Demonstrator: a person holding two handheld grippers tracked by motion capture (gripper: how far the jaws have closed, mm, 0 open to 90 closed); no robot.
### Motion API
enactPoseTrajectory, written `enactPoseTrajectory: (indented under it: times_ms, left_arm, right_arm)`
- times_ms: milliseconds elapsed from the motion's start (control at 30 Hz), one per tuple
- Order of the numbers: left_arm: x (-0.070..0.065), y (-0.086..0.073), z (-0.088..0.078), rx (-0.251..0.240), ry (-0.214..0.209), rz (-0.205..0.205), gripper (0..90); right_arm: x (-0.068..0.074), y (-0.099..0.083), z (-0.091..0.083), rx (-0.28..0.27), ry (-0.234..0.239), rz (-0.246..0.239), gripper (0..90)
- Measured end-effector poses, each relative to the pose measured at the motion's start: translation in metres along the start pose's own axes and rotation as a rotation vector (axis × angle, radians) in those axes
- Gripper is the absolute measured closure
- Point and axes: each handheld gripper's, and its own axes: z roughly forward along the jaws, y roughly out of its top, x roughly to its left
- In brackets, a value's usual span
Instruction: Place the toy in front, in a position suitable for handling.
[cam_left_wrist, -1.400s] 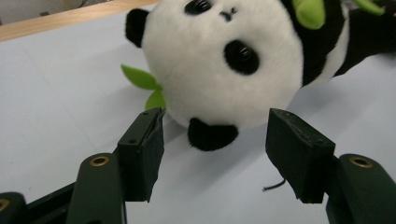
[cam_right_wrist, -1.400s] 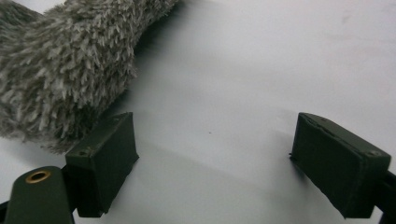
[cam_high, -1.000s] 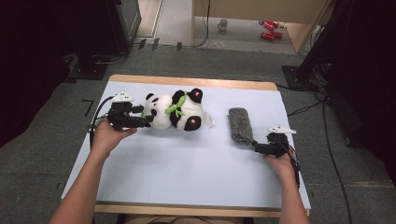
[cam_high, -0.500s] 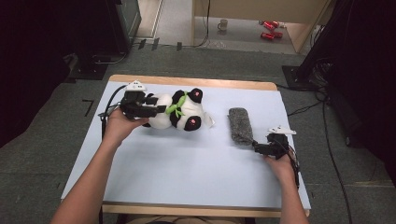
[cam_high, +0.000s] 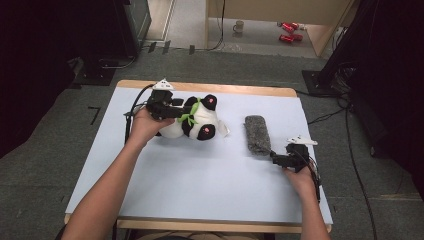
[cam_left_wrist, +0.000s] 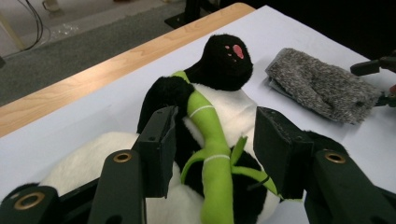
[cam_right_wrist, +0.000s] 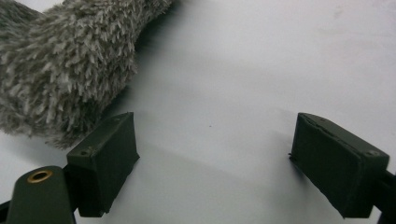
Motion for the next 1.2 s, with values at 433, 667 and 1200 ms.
enactPoseTrajectory:
  times_ms: [433, 667, 1200]
  left_arm:
    - [-0.004, -0.015, 0.038, 0.048, 0.066, 0.019, 52.1]
    - [-0.011, -0.021, 0.04, 0.051, 0.096, 0.066, 66.3]
    - [-0.044, -0.012, -0.013, 0.015, 0.033, 0.008, 77.5]
  right_arm:
    - [0.001, 0.0, -0.001, 0.001, -0.001, 0.002, 13.9]
    - [0.001, 0.0, -0.001, 0.002, -0.002, 0.001, 13.9]
    - [0.0, 0.0, -0.001, 0.003, -0.001, 0.001, 13.8]
